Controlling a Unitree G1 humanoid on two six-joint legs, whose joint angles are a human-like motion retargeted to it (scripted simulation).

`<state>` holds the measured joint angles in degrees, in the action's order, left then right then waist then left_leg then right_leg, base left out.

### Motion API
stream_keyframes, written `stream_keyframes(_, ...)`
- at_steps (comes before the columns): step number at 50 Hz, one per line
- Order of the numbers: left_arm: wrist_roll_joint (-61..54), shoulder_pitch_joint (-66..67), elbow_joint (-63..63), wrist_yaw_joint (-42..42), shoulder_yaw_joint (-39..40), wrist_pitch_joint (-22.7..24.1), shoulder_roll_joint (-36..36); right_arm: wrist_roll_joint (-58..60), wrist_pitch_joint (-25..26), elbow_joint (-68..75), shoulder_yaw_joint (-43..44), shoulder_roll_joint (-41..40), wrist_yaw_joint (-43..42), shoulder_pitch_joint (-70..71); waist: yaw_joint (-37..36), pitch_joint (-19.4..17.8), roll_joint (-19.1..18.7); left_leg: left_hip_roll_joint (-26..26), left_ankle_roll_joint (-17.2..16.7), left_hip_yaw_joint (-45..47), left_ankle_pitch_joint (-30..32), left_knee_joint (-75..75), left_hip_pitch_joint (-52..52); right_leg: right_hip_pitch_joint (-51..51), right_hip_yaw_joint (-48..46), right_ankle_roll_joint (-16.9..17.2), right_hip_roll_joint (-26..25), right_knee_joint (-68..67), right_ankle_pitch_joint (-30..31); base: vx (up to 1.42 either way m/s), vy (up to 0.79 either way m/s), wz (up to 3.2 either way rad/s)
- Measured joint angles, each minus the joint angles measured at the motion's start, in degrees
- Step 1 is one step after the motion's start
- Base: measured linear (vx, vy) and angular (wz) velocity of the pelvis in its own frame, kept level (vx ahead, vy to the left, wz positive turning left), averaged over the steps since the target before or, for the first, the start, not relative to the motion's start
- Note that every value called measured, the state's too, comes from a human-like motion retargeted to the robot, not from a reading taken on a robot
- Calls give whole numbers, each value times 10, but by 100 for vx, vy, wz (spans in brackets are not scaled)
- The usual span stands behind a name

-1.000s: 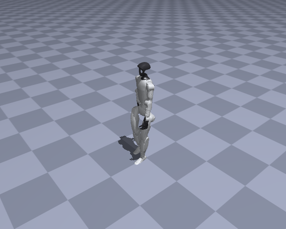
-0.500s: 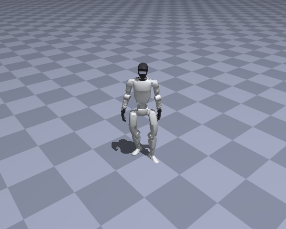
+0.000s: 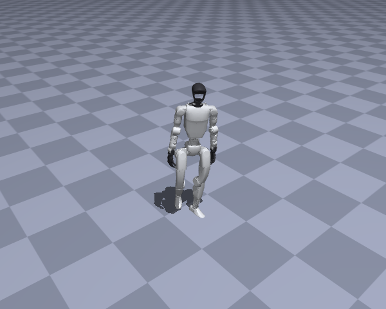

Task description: In place motions

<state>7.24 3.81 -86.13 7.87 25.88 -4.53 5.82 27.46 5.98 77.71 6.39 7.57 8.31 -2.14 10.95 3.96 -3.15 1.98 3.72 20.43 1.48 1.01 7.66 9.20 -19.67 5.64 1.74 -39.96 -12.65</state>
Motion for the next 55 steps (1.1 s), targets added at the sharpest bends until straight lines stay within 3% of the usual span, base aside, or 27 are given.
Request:
stream_keyframes(3, -4, -20, 15, -2, -22, 4, 5, -25, 0, 4, 5, -5, 4, -1, 23, -11, 1, -8, 7, -30, 2, 3, 5, 18, 52, 3, -54, 75, -22, -1, -26, 91)
stream_keyframes(6, -5, -34, 31, 8, -39, 5, 9, -33, -2, 6, 3, -7, 7, -8, 44, -19, 18, -33, 12, -55, 2, 6, 0, 21, 66, -24, -58, 183, -27, 2, -20, 97)
stream_keyframes(7, -3, -36, 35, 12, -43, 5, 10, -32, -4, 8, 1, -7, 7, -11, 45, -22, 29, -45, 13, -58, 1, 5, -9, 16, 76, -45, -58, 219, -16, 13, -17, 52)
stream_keyframes(8, -1, -39, 40, 18, -49, 6, 13, -29, -8, 13, -1, -6, 7, -15, 40, -28, 45, -62, 14, -58, 0, 1, -25, 9, 101, -85, -63, 258, 13, 13, -12, -6)
stream_keyframes(9, 4, -44, 42, 23, -51, 5, 17, -25, -11, 19, -5, -5, 9, -15, 22, -31, 61, -73, 13, -43, -1, -4, -36, 0, 118, -83, -55, 264, 18, 10, -7, -86)
stream_keyframes(10, 9, -48, 42, 27, -50, 4, 22, -20, -13, 26, -9, -4, 12, -14, -4, -31, 77, -82, 11, -20, -4, -9, -46, -10, 132, -60, -39, 253, 11, 8, -2, -61)
stream_keyframes(12, 17, -47, 38, 22, -52, 5, 18, -4, -9, 34, -4, -1, 23, -17, -5, -36, 81, -91, 11, -38, -4, -8, -57, -20, 56, -71, -23, 262, 14, 6, 1, 8)
stream_keyframes(16, -8, -48, 9, 3, -36, 12, 6, 20, -7, 24, -2, 1, 32, -8, -18, -51, 77, -85, 11, -29, -17, 2, -72, -36, 77, -61, -22, 276, 22, -3, -2, -13)
stream_keyframes(20, -1, -28, -13, 26, -18, 1, 5, 10, -18, 6, -4, -4, 21, -5, 9, -27, 78, -87, 6, -49, -21, 43, -43, -18, 109, -54, -25, 276, 20, 0, 0, -4)
stream_keyframes(22, 13, -25, -19, 18, -18, -1, 6, -9, -28, -3, 2, -6, 21, -7, -15, -19, 86, -97, 11, -87, -17, 71, -13, 0, 124, -56, -13, 271, 27, -9, 0, -106)
stream_keyframes(25, 18, -30, -20, 5, -24, 0, 6, -46, -34, -14, 3, -3, 33, -1, -74, -50, 103, -118, 12, -154, -12, 89, -7, 0, 167, -64, -14, 266, 39, -14, -4, -158)
stream_keyframes(28, 6, -37, -12, 12, -22, 7, 3, -48, -26, -27, 3, -3, 42, 21, -102, -97, 102, -109, 12, -138, -29, 67, -35, -8, 186, -63, -23, 257, 56, -20, -9, -123)
stream_keyframes(32, -8, -18, -20, 25, -16, 11, 5, -27, -38, -56, -12, -11, 36, 29, -41, -89, 83, -88, 3, -130, -15, 21, -46, 12, 168, -80, -47, 241, 54, -16, -3, -38)
stream_keyframes(37, 20, -16, -75, 11, -26, -8, 26, -41, -57, -68, -44, -17, 36, 23, -2, -83, 68, -66, 4, -69, -10, -6, -49, 24, 98, -97, -32, 233, 13, -30, 12, -116)
stream_keyframes(45, 48, 13, -58, 17, -20, -5, 37, -12, -49, -33, -54, -5, 30, 26, -37, -61, 49, -28, -17, 145, -43, -41, -80, -15, -234, -92, 66, 199, -75, -32, 18, -247)
stream_keyframes(48, 44, 22, -62, 13, -6, -8, 43, -19, -42, -11, -46, 2, 30, 26, -44, -43, 43, -19, -33, 230, -59, -47, -93, -22, -310, -79, 82, 191, -73, -31, 17, -259)
stream_keyframes(51, 32, 22, -69, 8, 3, -15, 52, -29, -34, 7, -31, 7, 31, 30, -38, -31, 44, -21, -44, 281, -73, -49, -102, 6, -271, -76, 78, 196, -18, -41, 10, -219)
stream_keyframes(55, 20, 23, -62, 7, 6, -18, 58, -49, -30, 14, -11, 15, 26, 33, -16, -21, 34, -13, -56, 333, -85, -46, -111, 30, -203, -99, 45, 216, 0, -55, 4, -168)
